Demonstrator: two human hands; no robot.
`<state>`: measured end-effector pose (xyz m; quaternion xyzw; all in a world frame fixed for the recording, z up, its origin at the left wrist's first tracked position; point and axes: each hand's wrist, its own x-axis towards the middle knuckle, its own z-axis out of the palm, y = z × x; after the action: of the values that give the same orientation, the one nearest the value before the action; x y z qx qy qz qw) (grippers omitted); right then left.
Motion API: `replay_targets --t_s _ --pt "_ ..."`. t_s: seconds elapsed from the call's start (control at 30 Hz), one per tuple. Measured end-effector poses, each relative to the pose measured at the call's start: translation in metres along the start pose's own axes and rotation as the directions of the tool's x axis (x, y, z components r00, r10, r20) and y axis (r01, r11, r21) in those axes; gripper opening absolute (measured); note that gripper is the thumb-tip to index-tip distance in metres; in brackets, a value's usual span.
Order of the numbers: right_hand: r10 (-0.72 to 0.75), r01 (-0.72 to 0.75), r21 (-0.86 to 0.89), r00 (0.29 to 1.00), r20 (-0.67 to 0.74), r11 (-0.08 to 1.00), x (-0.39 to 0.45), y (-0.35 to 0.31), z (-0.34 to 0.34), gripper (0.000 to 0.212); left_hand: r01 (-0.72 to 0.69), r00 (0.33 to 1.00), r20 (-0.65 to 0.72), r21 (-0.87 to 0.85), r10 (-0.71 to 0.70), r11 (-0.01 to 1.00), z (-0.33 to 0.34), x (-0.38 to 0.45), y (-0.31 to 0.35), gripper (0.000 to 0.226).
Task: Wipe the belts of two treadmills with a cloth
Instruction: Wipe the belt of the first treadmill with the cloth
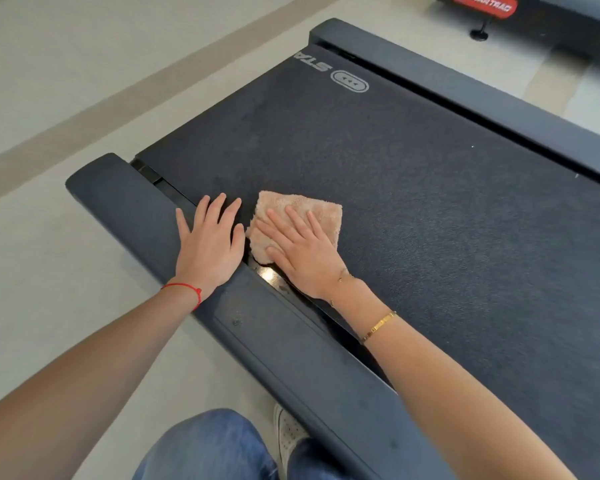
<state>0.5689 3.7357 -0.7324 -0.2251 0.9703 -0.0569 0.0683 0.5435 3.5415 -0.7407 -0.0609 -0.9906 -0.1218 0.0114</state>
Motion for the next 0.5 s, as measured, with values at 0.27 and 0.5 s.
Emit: replay_targets --t_s 0.27,0.5 --pt "-0.052 0.050 0.040 0.998 0.039 0.998 -0.096 0.002 0.007 0.051 0.006 1.000 0.018 0.010 -0.006 1.000 -0.004 -0.004 0.003 0.052" --pt "-0.074 0.071 0.042 0.995 0.071 0.997 -0.131 0.026 0.003 0.053 0.008 1.000 0.021 0.012 -0.008 1.000 -0.004 -0.002 0.002 0.053"
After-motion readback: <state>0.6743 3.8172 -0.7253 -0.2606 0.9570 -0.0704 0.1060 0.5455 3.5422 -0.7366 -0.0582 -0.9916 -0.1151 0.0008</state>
